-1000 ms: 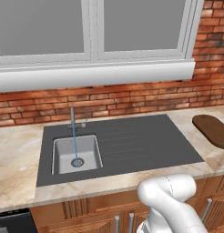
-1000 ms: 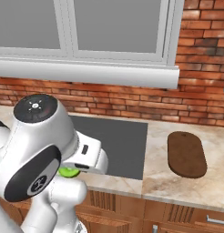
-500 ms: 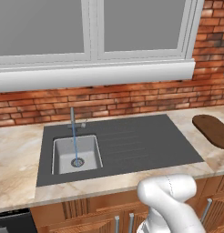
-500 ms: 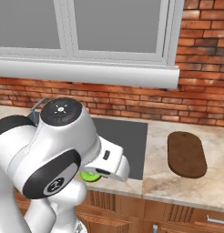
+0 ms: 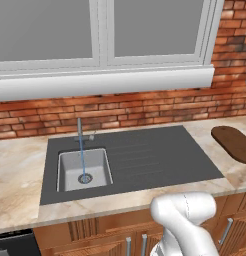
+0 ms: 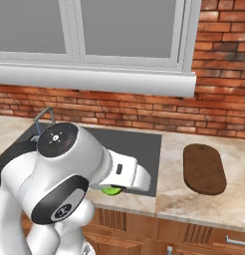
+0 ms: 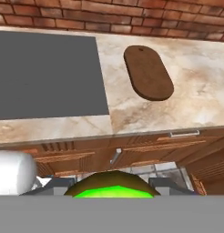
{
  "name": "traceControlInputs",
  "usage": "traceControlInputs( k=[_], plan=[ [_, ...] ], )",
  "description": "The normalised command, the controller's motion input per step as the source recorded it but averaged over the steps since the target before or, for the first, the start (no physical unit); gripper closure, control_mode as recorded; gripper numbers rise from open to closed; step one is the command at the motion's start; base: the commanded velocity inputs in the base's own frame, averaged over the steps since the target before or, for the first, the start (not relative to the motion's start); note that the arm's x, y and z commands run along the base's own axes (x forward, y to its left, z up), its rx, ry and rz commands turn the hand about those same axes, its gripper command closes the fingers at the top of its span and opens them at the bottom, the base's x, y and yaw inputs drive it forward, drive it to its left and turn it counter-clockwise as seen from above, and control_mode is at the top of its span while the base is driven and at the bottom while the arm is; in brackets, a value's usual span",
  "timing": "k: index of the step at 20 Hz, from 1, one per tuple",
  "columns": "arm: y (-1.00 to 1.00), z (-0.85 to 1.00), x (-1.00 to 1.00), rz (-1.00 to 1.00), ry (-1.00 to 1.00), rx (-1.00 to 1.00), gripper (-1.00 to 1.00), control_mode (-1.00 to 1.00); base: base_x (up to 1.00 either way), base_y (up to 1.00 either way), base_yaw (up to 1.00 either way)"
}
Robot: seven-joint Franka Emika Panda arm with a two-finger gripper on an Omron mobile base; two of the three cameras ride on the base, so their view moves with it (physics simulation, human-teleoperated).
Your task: Pick the kiwi from the sink and place it on the cutting board to airdry. Then turn off the sink faucet.
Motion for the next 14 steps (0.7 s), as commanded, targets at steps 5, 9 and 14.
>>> traceControlInputs(
  k=[5,9,14],
  plan=[
    [-0.43,0.08,0.31,-0.03,0.0,-0.05,1.0,-1.0,0.0,0.0,0.0],
    [-0.6,0.21,0.28,-0.01,0.08,0.0,1.0,-1.0,0.0,0.0,0.0],
    [-0.5,0.06,0.32,0.0,0.06,0.0,1.0,-1.0,0.0,0.0,0.0]
  ],
)
